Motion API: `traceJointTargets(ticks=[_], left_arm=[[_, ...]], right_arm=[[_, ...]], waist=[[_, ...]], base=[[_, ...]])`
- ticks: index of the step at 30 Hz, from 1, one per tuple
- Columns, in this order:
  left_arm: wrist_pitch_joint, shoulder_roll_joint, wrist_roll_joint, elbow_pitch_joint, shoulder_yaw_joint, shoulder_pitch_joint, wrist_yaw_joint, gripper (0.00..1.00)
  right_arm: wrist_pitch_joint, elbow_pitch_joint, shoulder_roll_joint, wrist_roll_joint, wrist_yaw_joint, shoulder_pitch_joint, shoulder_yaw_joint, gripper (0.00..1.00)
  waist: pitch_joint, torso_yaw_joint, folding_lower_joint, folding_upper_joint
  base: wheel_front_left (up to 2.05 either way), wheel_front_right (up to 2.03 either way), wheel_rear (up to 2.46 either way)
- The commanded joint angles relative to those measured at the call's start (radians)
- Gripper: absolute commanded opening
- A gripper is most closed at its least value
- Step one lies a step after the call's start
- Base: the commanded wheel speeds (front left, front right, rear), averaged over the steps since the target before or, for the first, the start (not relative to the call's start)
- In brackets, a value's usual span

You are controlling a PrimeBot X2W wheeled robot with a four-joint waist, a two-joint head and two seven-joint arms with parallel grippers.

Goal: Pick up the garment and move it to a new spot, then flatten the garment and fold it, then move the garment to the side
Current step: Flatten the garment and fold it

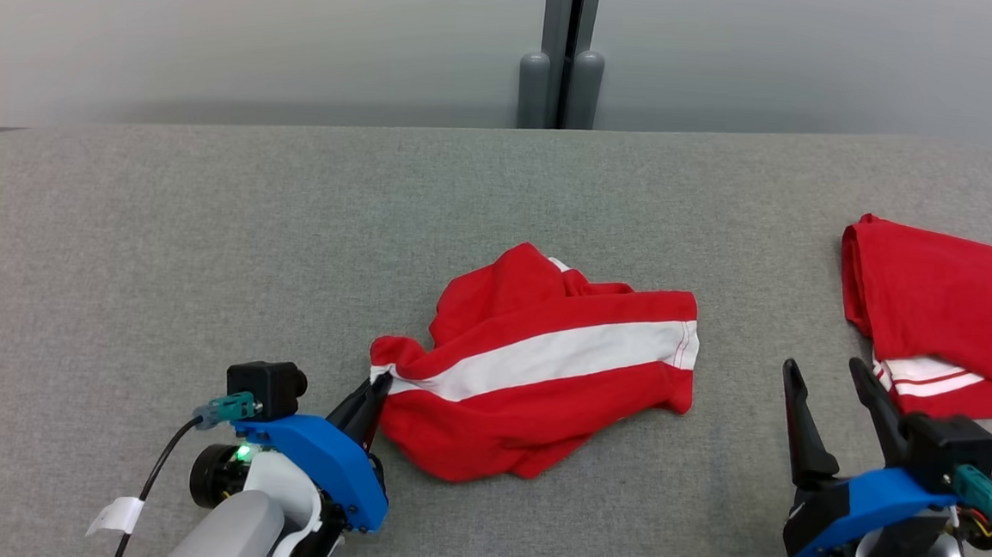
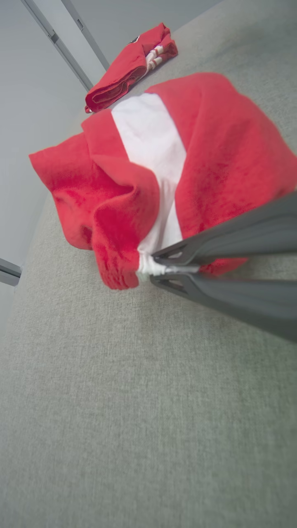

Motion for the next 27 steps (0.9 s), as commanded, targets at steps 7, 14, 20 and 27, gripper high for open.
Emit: traceJointTargets(ticks=[7,14,20,27], left_arm=[[-0.036,0.010,0.005,-0.023,-0.015,-0.027,-0.009,0.00],[-0.050,0.008,0.018,-0.067,-0.024,-0.030,-0.002,0.00],[-0.053,0.004,0.025,-0.102,-0.034,-0.037,0.005,0.00],[-0.054,0.008,0.029,-0.123,-0.041,-0.039,0.011,0.00]], right_arm=[[0.053,0.116,-0.001,-0.054,0.000,-0.109,-0.003,1.00],[0.112,0.283,-0.002,-0.070,0.000,-0.236,0.020,1.00],[0.155,0.478,-0.002,-0.067,0.000,-0.362,0.030,1.00],[0.150,0.645,-0.003,-0.041,0.000,-0.450,0.075,0.33]], waist=[[0.024,0.025,0.0000,-0.0001],[0.052,0.062,0.0000,-0.0001],[0.079,0.096,0.0000,-0.0001],[0.097,0.112,0.0000,-0.0001]], base=[[0.00,0.00,0.00],[0.00,0.00,0.00],[0.00,0.00,0.00],[0.00,0.00,0.00]])
